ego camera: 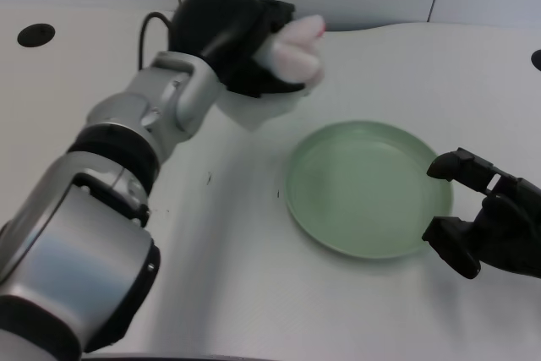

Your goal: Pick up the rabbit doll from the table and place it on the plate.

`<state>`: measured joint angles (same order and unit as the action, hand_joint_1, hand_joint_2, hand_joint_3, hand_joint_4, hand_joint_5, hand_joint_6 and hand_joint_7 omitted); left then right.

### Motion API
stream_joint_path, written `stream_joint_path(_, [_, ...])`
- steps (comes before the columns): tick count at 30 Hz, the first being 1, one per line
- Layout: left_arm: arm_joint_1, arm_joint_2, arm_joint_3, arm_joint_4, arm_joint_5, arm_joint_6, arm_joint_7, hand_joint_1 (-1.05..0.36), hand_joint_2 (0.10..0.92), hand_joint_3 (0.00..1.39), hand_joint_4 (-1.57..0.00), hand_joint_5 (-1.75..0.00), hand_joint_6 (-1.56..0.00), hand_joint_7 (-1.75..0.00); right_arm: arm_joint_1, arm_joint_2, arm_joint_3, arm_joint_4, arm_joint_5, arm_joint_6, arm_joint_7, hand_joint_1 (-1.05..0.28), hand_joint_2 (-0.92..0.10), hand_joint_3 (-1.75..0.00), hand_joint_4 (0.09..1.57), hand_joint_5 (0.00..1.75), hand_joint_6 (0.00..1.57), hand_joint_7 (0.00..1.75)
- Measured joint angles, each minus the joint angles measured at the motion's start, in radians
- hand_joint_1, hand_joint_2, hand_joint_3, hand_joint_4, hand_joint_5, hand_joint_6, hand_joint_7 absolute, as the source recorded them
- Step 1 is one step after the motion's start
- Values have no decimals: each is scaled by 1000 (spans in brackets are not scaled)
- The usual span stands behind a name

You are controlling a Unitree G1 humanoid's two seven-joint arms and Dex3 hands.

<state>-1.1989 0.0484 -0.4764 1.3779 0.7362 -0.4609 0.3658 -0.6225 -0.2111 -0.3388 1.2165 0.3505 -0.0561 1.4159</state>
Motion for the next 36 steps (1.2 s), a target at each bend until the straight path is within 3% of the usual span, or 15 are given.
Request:
stream_joint_path(5, [1,-104,-7,-1,0,-20,1,-638,921,474,-797,-1746,-668,-1617,1,16,0,-7,0,1,0,-694,-921,-125,871,1746,774,1332])
stream_joint_path(12, [22,-171,-61,0,29,-1,2,-644,921,520,-740,-1746,-642,-1618,6,23,0,-15,0,-16,1,-713,-921,-92,912,1745,789,1397])
stream_joint_path(13, [28,-182,-66,0,33,10,-5,-678,921,618,-595,-1660,-575,-1446,7,26,1,-20,0,-16,2,-712,-921,-104,911,1746,781,1415])
stream_joint_path(16, [53,-209,-72,5,33,36,-49,-699,921,678,-505,-1606,-543,-1325,8,38,2,-36,0,-17,6,-710,-921,-110,911,1746,772,1430])
stream_joint_path(17, [55,-211,-68,5,29,43,-81,-860,921,826,-206,-807,-239,-614,9,39,2,-37,0,-17,11,-706,-921,-132,911,1746,763,1416])
stream_joint_path(18, [55,-211,-60,6,20,56,-133,-930,921,870,-105,-484,-141,-368,9,39,2,-38,1,-17,18,-705,-921,-140,911,1746,760,1409])
stream_joint_path(20, [56,-211,-24,9,-23,82,-238,-1023,921,912,-21,-101,-29,-76,9,40,2,-39,1,-20,31,-716,-921,-170,912,1746,762,1403])
stream_joint_path(21, [58,-211,-7,9,-45,88,-271,-1036,921,918,-10,-51,-14,-39,9,40,2,-39,1,-23,34,-717,-921,-176,913,1746,763,1402])
stream_joint_path(25, [61,-204,127,6,-192,88,-415,-1048,921,875,-96,-57,-93,-51,9,40,2,-39,2,-20,36,-714,-921,-141,924,1746,783,1371])
stream_joint_path(26, [63,-200,163,4,-228,76,-440,-1048,921,825,-138,-257,-201,-137,10,40,1,-39,3,-18,36,-711,-921,-142,918,1745,782,1367])
stream_joint_path(27, [65,-194,191,-1,-260,56,-453,-1048,921,791,-61,-582,-253,-219,10,40,1,-39,3,-18,37,-709,-921,-143,913,1745,782,1365])
stream_joint_path(30, [66,-180,233,-9,-306,18,-467,-1048,921,772,-6,-812,-279,-276,10,39,0,-40,7,-17,37,-711,-921,-143,905,1745,779,1363])
stream_joint_path(32, [76,-156,246,-18,-318,-37,-489,-1048,921,783,-1,-804,-248,-272,10,39,1,-39,7,-16,38,-715,-921,-131,890,1746,765,1386])
stream_joint_path(33, [84,-128,252,-30,-322,-84,-505,-1048,921,805,0,-671,-188,-231,10,38,1,-39,7,-14,38,-707,-921,-112,885,1746,757,1409])
stream_joint_path(36, [90,-20,275,-56,-351,-181,-552,-1048,921,831,1,-531,-131,-178,10,22,0,-38,7,-7,37,-702,-921,-100,880,1746,746,1423])
